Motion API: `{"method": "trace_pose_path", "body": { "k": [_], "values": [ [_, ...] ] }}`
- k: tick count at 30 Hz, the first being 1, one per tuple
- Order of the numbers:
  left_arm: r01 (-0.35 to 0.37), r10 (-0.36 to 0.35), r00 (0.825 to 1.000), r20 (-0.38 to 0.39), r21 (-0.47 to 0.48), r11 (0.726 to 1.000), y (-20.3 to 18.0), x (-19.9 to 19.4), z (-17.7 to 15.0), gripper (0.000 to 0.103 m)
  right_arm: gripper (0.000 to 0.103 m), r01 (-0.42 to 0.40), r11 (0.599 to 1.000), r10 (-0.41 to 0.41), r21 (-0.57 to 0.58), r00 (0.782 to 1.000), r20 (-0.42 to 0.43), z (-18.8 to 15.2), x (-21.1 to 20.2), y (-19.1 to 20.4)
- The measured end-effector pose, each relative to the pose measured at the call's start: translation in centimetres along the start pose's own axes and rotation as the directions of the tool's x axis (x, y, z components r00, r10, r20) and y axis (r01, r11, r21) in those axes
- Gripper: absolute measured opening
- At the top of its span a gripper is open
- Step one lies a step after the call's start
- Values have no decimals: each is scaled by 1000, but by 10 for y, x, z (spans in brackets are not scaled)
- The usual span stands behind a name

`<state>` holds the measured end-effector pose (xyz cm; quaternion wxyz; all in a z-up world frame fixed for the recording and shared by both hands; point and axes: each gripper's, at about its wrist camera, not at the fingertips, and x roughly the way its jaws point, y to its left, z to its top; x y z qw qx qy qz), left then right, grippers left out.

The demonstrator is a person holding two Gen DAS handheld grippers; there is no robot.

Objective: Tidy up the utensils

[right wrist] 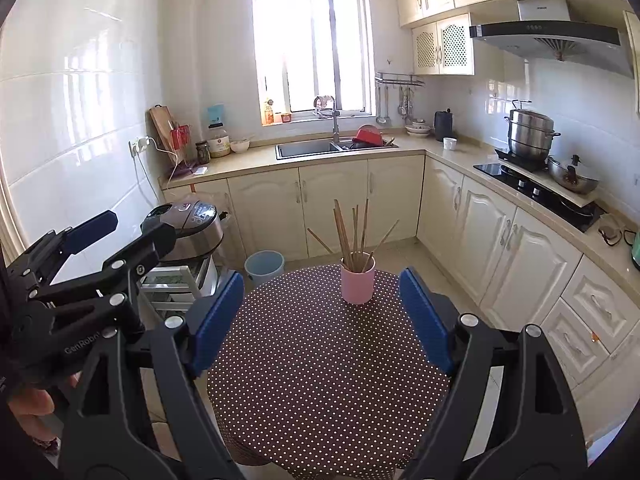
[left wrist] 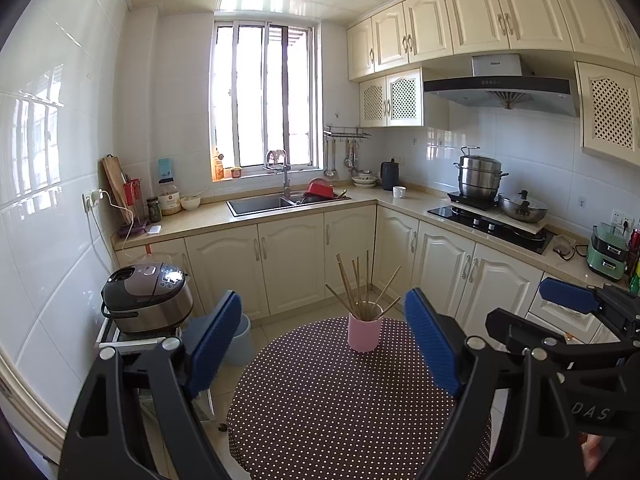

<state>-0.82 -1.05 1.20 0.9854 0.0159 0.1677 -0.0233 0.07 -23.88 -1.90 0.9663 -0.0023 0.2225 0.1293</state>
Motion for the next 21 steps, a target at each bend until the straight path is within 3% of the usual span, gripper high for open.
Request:
{"method": "trace_pose_path", "body": {
  "k": [21],
  "values": [
    [11, -11, 1000, -16, 2, 1000, -7, 8, 0, 82, 80, 13, 1000, -13, 16, 1000, -14, 0, 2, -3]
  ]
}}
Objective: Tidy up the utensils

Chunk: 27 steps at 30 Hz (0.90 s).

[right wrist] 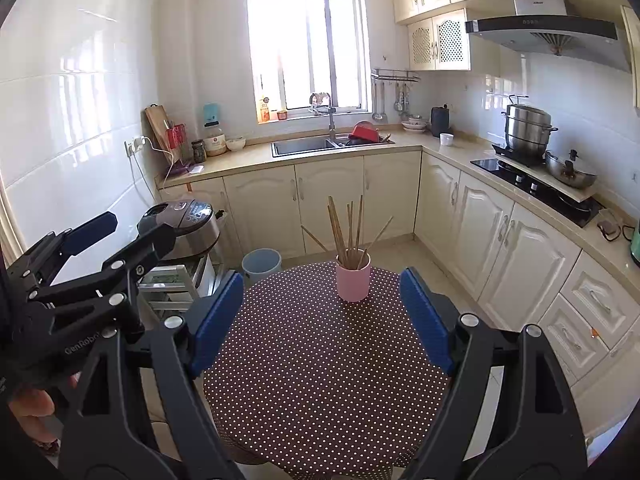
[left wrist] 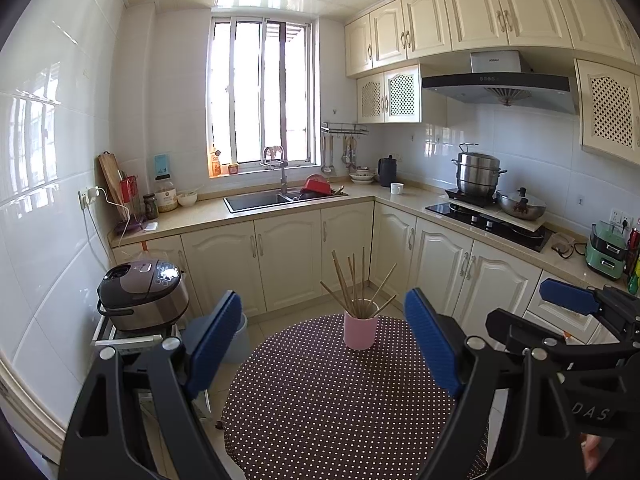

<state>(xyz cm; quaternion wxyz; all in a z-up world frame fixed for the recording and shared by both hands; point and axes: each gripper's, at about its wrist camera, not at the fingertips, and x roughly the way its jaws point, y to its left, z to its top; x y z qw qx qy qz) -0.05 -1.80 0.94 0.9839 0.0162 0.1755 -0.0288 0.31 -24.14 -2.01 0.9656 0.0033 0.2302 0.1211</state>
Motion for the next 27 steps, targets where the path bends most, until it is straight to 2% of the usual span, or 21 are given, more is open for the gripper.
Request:
{"method": "trace_pose_path", "body": {
  "k": [27],
  "values": [
    [-2, 2, 1000, -11, 3, 1000, 6, 6, -2, 82, 80, -1, 1000, 1, 4, 1000, -14, -1, 7, 2]
  ]
}}
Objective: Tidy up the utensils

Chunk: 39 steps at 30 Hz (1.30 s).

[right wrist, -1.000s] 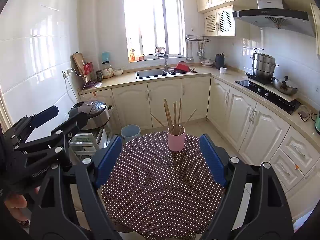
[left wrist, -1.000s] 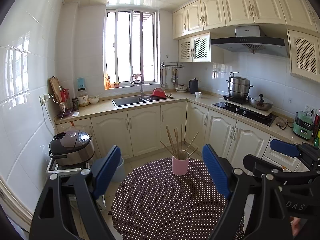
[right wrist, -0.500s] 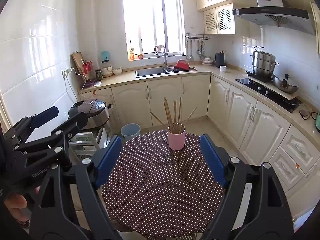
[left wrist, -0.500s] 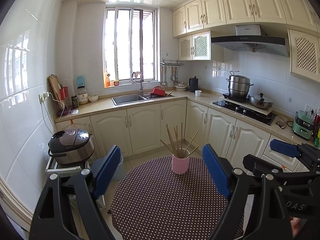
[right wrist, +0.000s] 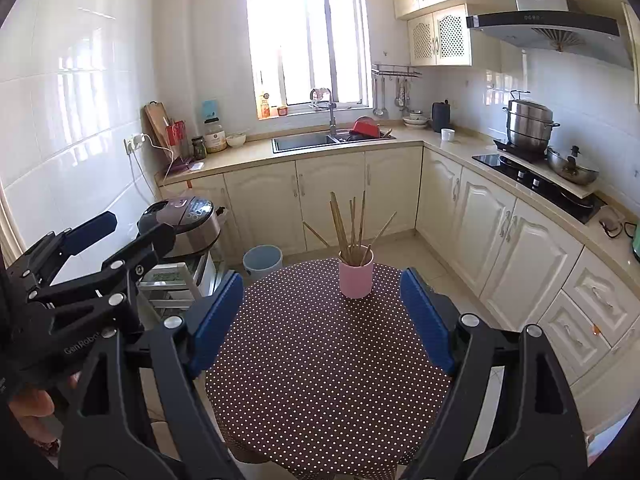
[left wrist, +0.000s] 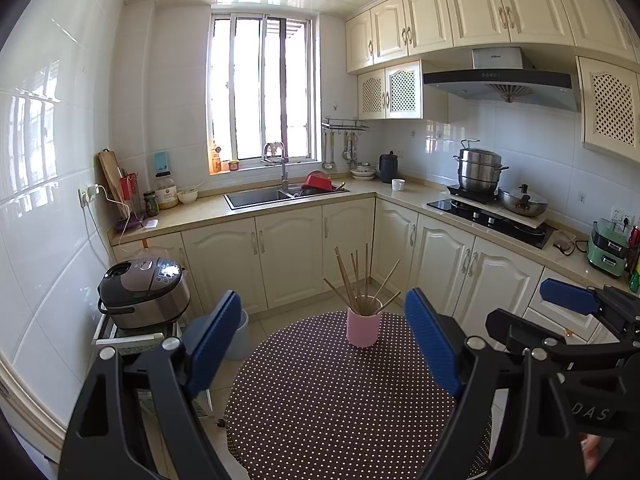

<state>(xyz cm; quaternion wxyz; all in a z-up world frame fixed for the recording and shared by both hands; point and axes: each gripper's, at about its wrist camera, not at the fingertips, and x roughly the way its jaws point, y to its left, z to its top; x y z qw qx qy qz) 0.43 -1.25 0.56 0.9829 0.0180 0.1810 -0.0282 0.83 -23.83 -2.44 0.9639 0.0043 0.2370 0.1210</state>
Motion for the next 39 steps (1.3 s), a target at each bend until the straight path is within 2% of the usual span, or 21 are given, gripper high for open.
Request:
{"method": "trace_pose_path", "body": {
  "k": [39],
  "values": [
    [-9, 9, 999, -42, 11, 1000, 15, 29, -2, 82, 80, -9, 1000, 10, 22, 999, -43, -3, 24, 6]
  ]
}}
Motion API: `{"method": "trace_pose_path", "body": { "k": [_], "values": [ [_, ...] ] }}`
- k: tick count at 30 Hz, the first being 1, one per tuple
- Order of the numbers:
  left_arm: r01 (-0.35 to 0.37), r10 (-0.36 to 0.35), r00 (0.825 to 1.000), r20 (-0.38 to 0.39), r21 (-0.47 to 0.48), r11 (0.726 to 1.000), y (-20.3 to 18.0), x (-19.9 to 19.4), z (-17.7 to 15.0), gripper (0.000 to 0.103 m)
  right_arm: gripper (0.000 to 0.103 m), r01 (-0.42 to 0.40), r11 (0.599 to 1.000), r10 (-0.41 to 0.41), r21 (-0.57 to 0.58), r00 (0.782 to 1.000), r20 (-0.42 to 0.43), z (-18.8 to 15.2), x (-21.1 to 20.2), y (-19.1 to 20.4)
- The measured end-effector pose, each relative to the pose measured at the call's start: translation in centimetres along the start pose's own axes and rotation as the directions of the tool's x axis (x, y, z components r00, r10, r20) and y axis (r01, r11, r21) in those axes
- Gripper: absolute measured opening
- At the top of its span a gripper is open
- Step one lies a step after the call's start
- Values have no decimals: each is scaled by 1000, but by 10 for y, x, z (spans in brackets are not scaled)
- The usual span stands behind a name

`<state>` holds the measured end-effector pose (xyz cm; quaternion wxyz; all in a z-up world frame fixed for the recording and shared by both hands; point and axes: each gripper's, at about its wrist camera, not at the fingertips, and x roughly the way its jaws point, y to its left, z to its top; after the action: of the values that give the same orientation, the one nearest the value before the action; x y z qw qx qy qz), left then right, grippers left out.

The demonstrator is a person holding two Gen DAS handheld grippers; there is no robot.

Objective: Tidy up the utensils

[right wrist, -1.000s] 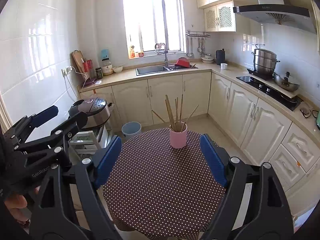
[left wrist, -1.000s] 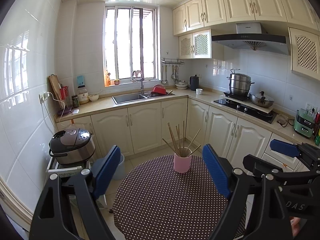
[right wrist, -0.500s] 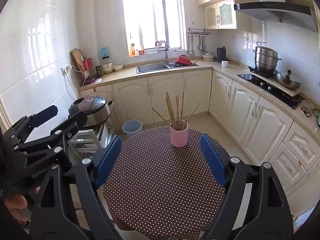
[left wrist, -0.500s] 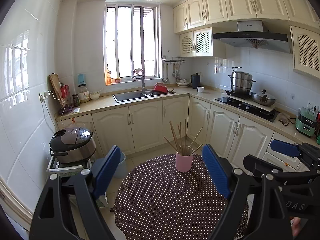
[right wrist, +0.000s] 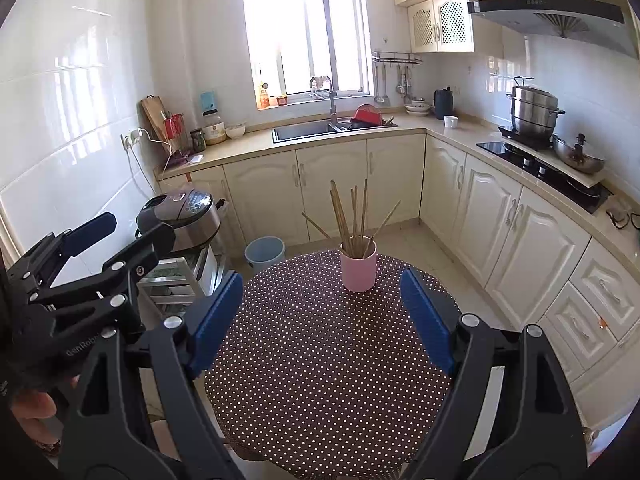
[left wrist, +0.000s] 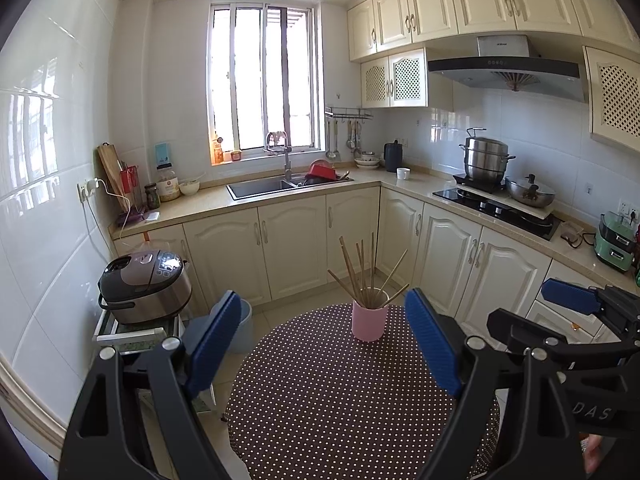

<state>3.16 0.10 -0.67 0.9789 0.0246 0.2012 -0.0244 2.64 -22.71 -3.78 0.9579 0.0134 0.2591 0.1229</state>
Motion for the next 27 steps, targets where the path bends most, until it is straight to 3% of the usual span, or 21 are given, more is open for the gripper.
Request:
{"method": "trace_pose_path", "body": {
  "k": [27],
  "values": [
    [-20, 21, 997, -74, 2, 1000, -1, 67, 6, 82, 80, -26, 1000, 27, 14, 997, -77, 17, 60, -33]
  ]
}}
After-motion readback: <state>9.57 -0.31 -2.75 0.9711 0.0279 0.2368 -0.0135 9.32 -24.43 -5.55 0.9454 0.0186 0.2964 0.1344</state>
